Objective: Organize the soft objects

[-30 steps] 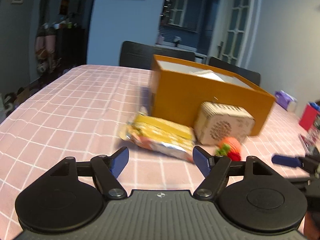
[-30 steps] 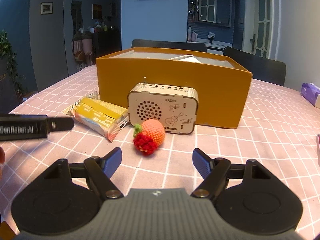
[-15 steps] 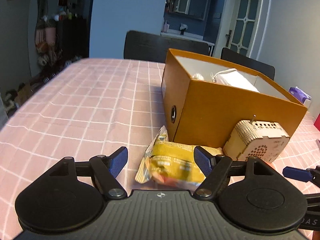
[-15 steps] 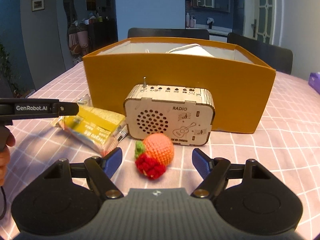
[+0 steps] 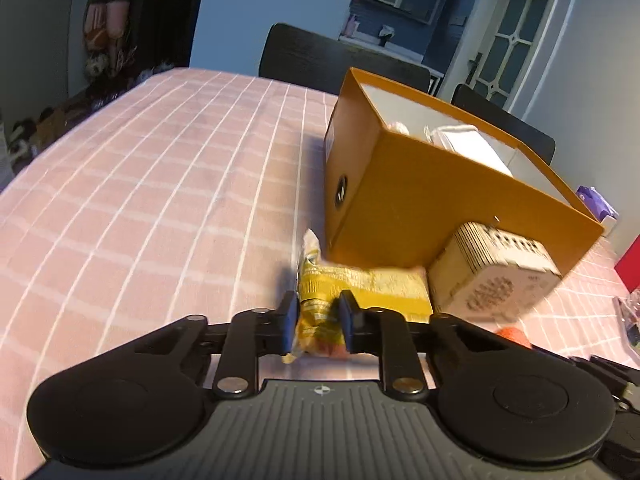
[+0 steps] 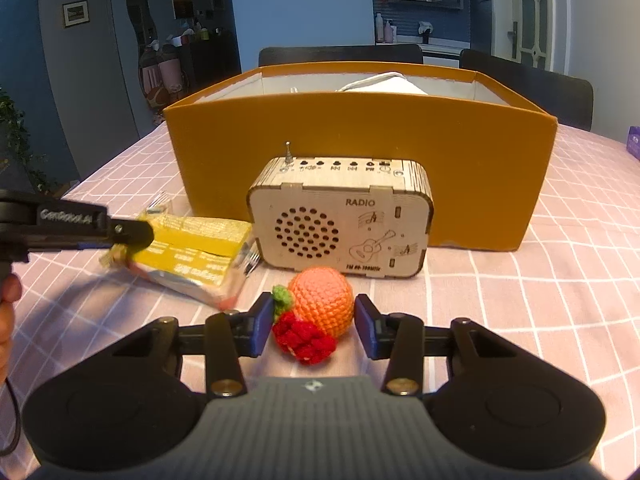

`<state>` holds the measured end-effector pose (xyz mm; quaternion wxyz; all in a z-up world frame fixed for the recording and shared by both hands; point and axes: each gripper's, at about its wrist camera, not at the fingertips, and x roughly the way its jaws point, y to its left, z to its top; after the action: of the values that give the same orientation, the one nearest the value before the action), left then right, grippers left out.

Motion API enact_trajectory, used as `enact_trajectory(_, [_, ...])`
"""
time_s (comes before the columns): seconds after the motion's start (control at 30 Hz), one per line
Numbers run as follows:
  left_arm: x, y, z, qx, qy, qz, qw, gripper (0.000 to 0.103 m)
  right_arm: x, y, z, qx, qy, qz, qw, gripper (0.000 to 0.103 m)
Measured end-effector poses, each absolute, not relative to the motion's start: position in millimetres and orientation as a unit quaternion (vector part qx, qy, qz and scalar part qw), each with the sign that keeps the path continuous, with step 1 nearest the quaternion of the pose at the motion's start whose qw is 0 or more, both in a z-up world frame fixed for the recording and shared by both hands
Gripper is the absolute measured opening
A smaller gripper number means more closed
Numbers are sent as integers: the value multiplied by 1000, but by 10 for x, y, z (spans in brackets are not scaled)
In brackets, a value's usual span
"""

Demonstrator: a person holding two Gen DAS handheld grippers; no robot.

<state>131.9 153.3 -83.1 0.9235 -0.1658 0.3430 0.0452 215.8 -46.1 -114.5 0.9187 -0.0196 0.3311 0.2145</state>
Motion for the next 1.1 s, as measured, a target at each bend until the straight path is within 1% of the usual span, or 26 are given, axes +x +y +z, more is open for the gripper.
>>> enact_trajectory(0.07, [1201,1496,-844,-185,347,46,918,17,2102,-492,-1143,-18,331,218,918,43])
enact_trajectory(0.17, [1040,1436,-876,-218,350,36,910,16,2025,-529,-1151,-10,334,228,915,43])
enact_trajectory(0.23, [959,1364,-875,-221,354,23,909,16,1983,-532,-1151,-10,333,231,914,43])
enact_trajectory(0.3, [885,1300,-854,-220,358,6,907,13,1937,-538,-1142,-11,332,233,914,43])
enact_trajectory(0.33, [852,1272,-843,-224,361,-5,905,0,1915,-551,-1132,-10,332,235,913,43])
enact_trajectory(0.47, [758,1152,-793,-236,363,-62,899,0,1816,-607,-1101,-6,328,238,914,43])
enact_trajectory(0.53, [725,1035,-740,-198,356,-62,911,0,1781,-639,-1092,-10,326,233,916,43])
enact_trajectory(0.57, [715,978,-698,-166,352,-59,919,3,1765,-666,-1084,-10,324,232,917,43])
enact_trajectory(0.63, [720,892,-627,-103,346,-61,931,16,1746,-719,-1070,-10,322,230,918,43])
enact_trajectory(0.7, [725,846,-571,-56,334,-72,938,50,1735,-768,-1064,-10,322,228,919,43])
enact_trajectory(0.8, [756,782,-517,12,324,-86,942,67,1737,-827,-1054,-9,326,228,917,44])
enact_trajectory(0.83, [777,760,-508,35,323,-92,941,70,1735,-844,-1051,-9,326,228,917,44])
enact_trajectory(0.9, [822,740,-516,72,323,-102,938,81,1736,-867,-1049,-11,326,228,917,44])
enact_trajectory(0.97, [892,726,-547,109,329,-115,931,85,1744,-882,-1057,-12,326,229,917,44])
enact_trajectory(1.1, [1032,684,-652,173,343,-130,914,87,1795,-882,-1106,-15,336,229,913,44])
